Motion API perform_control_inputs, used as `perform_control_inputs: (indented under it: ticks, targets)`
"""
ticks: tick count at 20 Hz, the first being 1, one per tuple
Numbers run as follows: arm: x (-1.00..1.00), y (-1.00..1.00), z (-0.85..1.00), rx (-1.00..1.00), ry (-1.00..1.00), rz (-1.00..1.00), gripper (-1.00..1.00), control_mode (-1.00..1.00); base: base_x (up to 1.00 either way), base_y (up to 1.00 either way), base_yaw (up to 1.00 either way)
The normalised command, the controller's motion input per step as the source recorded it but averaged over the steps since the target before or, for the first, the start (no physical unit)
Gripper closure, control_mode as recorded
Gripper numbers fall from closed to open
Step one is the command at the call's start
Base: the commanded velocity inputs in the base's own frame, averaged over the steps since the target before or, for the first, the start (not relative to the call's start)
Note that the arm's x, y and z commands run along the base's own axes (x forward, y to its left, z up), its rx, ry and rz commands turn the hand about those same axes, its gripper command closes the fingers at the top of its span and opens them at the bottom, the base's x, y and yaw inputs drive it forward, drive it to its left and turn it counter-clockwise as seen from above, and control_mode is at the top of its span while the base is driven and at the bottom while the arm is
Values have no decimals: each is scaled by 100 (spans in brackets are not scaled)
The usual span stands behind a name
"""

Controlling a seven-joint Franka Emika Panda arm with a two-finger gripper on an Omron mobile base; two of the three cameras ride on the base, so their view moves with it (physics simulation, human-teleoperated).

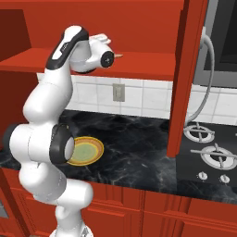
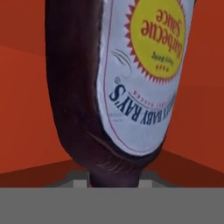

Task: Pick the shrimp from the plate and place it on the cutting board. Then pick the condiment bottle from the cabinet and place it next to the cutting board.

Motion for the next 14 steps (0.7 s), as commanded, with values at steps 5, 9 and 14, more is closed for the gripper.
perform_control_inputs:
  ticks: [5,9,14]
  targets:
    - [-49,0,8,8,-1,0,100,-100,0,0,0]
    - [-52,0,12,5,-1,0,100,-100,0,0,0]
    - [-57,0,14,0,0,0,100,-100,0,0,0]
